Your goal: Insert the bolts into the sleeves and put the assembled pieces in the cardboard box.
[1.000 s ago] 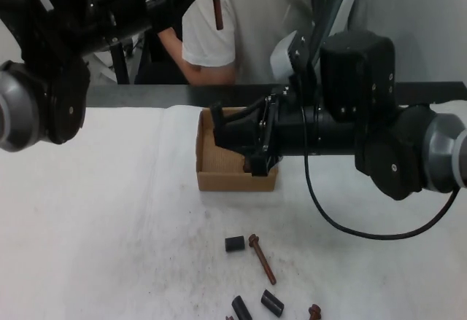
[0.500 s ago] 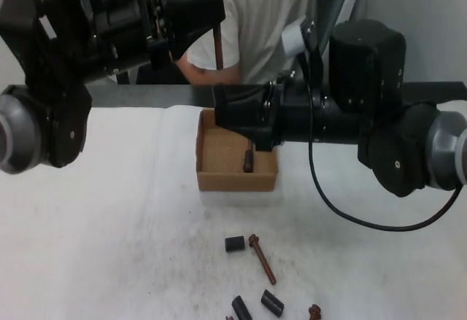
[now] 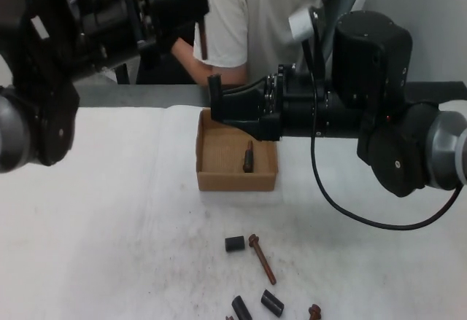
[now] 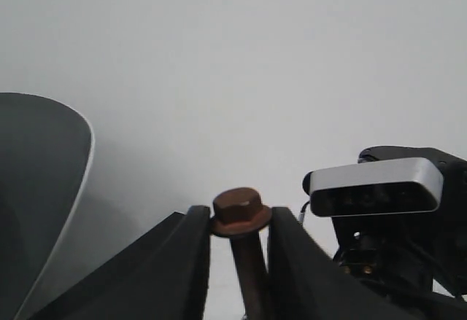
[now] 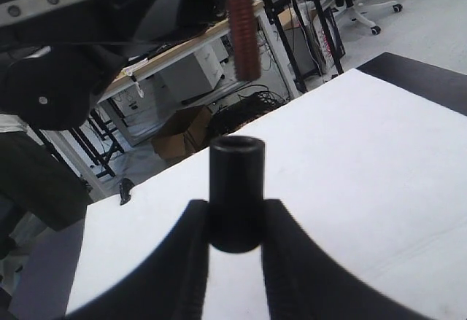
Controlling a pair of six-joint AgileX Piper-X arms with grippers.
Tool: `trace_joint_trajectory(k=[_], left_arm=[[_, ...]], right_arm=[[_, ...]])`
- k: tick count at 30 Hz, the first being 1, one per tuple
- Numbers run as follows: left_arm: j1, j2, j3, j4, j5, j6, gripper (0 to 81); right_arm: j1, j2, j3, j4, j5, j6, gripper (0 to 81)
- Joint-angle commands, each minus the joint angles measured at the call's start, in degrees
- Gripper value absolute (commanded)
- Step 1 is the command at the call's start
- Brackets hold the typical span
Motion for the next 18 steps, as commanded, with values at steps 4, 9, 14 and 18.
trace_joint_trajectory(k=[4,9,14,18], left_arm=[[-0.1,-0.8,-0.1,2.0,1.3,0.5,0.1],[-0.3,-0.8,-0.1,2.4,1.2,0.7,0.1],[-0.6,-0.8,-0.1,2.4,1.2,0.1,0.1],[-1.6,-0.8,-0.1,2.4,1.2,-1.3,0.1]], right_arm=[[-0.2,-0.3,-0.3,-0.7,-0.7,0.8,0.8],[-0.2,-0.3,-0.3,-0.7,-0.7,0.9,0.8],[-0.2,-0.3,-0.3,-0.7,-0.7,0.9,0.8],[-0.2,-0.3,-0.3,-0.7,-0.6,0.9,0.8]])
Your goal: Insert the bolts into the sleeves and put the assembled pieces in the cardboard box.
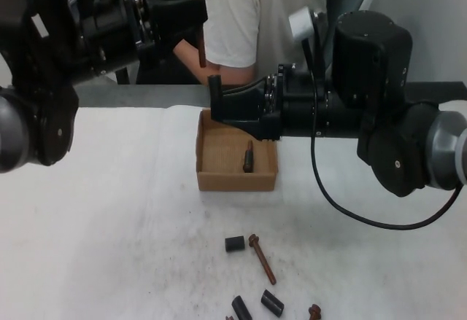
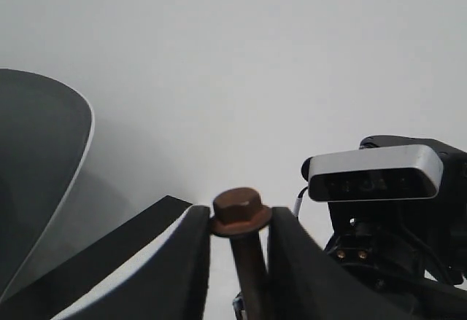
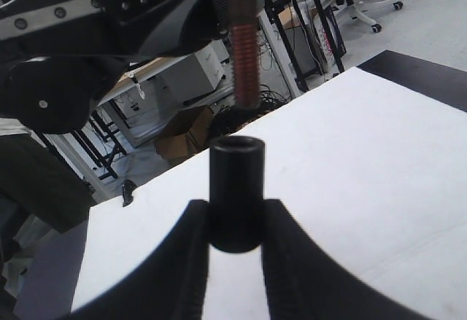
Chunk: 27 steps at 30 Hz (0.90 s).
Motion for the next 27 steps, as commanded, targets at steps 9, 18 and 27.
trace_joint_trajectory(k=[9,18,27], left_arm=[[-1.3,-0.8,-0.1,-0.6,0.4,-1.3,0.1],[-1.3,-0.8,-0.1,-0.6,1.0,-3.3,0.1],[-1.3,-0.8,-0.1,-0.6,1.6,-3.3,0.1]], right_arm=[[-0.2,-0.3,-0.3,-0.7,-0.5,0.4,0.8],[-0.2,-0.3,-0.3,-0.7,-0.5,0.4,0.8],[-0.2,-0.3,-1.2,-3.3,-0.2,1.8,0.8]])
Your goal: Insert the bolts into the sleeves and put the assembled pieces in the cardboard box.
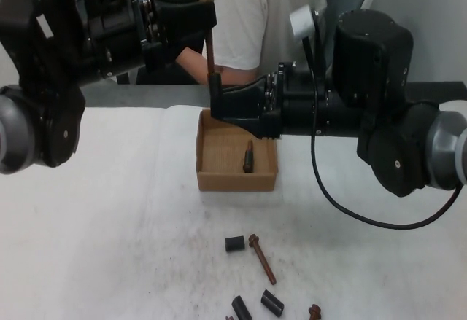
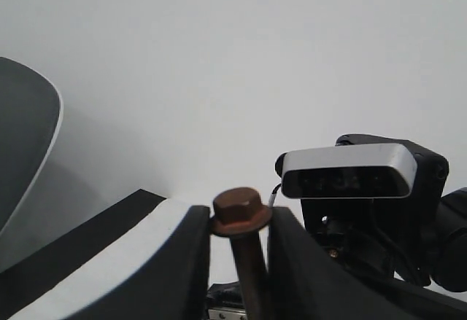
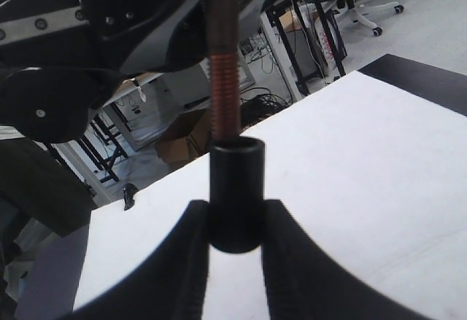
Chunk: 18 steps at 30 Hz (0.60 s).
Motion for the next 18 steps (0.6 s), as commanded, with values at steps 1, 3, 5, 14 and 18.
trace_joint_trajectory(k=[1,3,5,14,18], left_arm=[[-0.1,-0.7,-0.1,-0.6,0.4,-0.4,0.1],[-0.4,-0.7,-0.1,-0.6,0.5,-0.4,0.1],[-0.7,-0.7,-0.1,-0.6,1.0,-1.2,0.1],[-1.7,-0.7,-0.1,-0.6,1.8,-1.8,0.1],[-1.7,-0.7,-0.1,-0.6,2.2,-3.6,0.1]], right_arm=[[-0.2,-0.3,-1.5,-2.0,-0.2,0.6,0.8],[-0.2,-0.3,-1.9,-2.0,-0.2,0.6,0.8],[-0.2,-0.3,-1.9,-2.0,-0.1,0.6,0.8],[-0.2,-0.3,-1.9,-2.0,-0.1,0.8,0.8],[-0.2,-0.3,-1.9,-2.0,-0.1,0.8,0.8]])
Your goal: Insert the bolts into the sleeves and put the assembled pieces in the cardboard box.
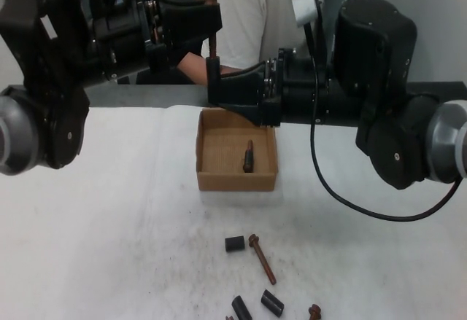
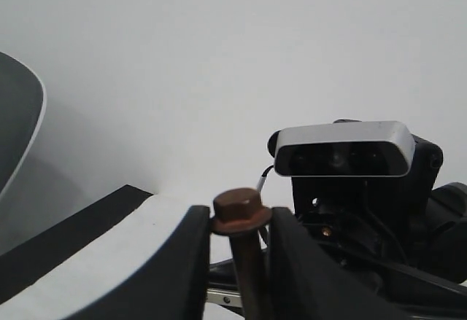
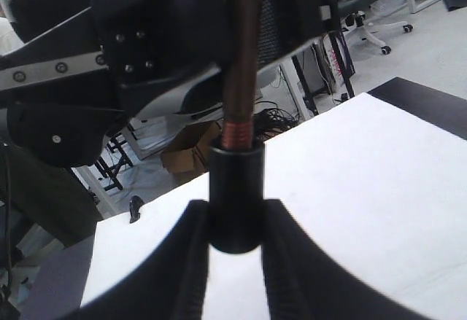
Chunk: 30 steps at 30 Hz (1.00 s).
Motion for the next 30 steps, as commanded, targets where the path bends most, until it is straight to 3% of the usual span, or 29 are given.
trace_joint_trajectory(k=[1,14,23,30], left_arm=[[-0.6,-0.7,-0.1,-0.6,2.2,-1.4,0.1],[-0.6,-0.7,-0.1,-0.2,6.3,-2.2,0.5],[-0.6,-0.7,-0.1,-0.2,6.3,-2.2,23.5],[-0.6,-0.7,-0.1,0.7,7.8,-3.6,30.4]], right_arm=[[-0.2,-0.3,-0.7,-0.6,0.6,0.3,0.8],[-2.0,-0.3,-0.7,-4.2,0.3,3.3,0.8],[-3.6,-0.3,-0.7,-7.0,-0.9,6.0,0.8],[-3.6,-0.3,-0.7,-7.0,-0.9,6.0,0.8]])
